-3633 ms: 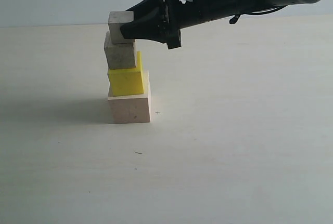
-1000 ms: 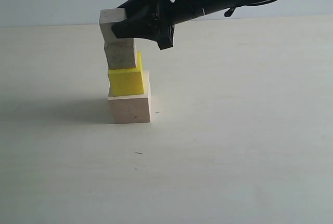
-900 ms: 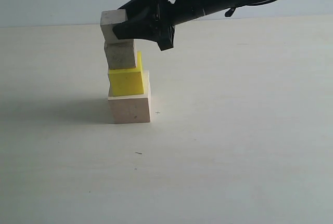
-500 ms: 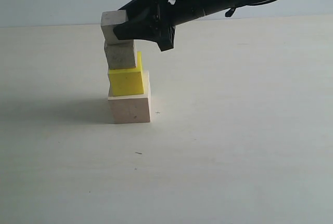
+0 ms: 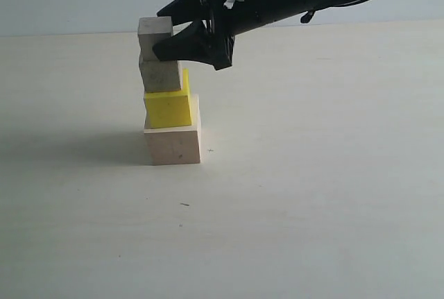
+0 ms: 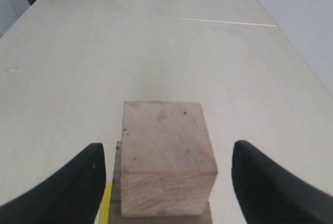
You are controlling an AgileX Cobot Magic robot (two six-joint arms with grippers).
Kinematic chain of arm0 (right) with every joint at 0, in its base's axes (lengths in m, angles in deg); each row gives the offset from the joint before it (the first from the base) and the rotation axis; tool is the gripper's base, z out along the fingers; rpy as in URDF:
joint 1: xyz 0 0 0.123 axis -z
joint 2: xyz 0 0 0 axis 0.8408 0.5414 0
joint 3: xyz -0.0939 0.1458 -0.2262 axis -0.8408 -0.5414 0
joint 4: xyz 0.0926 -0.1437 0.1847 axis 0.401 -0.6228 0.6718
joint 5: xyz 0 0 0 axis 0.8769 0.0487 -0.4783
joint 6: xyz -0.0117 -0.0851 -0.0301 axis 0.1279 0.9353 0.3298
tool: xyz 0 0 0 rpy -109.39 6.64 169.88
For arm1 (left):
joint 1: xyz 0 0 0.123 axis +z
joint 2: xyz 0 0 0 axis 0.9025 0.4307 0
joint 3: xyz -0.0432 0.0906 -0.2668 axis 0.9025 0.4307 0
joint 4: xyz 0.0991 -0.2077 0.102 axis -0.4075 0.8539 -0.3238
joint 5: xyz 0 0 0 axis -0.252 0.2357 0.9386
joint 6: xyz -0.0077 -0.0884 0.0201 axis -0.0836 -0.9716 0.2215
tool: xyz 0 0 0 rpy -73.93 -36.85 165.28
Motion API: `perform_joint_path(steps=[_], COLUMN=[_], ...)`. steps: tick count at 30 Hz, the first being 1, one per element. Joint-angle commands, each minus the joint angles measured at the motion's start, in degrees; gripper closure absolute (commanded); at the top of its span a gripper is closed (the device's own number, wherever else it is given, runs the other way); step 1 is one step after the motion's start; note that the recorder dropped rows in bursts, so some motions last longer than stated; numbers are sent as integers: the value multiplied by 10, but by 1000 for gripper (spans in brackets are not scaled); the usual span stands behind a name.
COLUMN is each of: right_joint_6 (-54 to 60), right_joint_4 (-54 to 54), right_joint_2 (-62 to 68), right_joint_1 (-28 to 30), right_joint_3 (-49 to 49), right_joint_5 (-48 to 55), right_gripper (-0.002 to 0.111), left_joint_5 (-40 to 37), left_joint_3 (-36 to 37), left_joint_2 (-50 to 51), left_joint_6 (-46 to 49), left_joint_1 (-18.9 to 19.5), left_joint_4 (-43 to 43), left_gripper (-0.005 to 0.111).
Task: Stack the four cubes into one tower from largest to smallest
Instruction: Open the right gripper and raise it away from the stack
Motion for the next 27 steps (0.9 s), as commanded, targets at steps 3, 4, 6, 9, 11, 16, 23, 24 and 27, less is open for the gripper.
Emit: perform_joint_path(steps=[3, 4, 6, 9, 11, 16, 23, 24, 27], right_joint_6=[-7, -14, -27, -49, -58, -83, -182, -212, -290], right_joint_4=[11, 12, 12, 9, 7, 3, 3, 3, -14], right_joint_2=[-4, -5, -7, -16, -24, -54, -121, -130, -155], right_joint_1=[3, 3, 3, 3, 3, 3, 3, 3, 3], right_joint_3=[5, 5, 5, 5, 5, 5, 5, 5, 5], right_joint_5=[-1, -1, 2, 18, 29, 51, 16, -3, -61], right_gripper=[40, 40, 40, 40, 40, 40, 50, 57, 86], left_joint_5=[1, 1, 1, 1, 1, 1, 1, 1, 1], left_joint_3=[3, 3, 3, 3, 3, 3, 3, 3, 3], left_joint_2=[-3, -3, -3, -3, -3, -3, -3, -3, -3], left_joint_6=[1, 1, 1, 1, 1, 1, 1, 1, 1], left_joint_1=[1, 1, 1, 1, 1, 1, 1, 1, 1], left_joint_4=[0, 0, 0, 0, 0, 0, 0, 0, 0], left_gripper=[107, 107, 107, 107, 107, 107, 107, 107, 107])
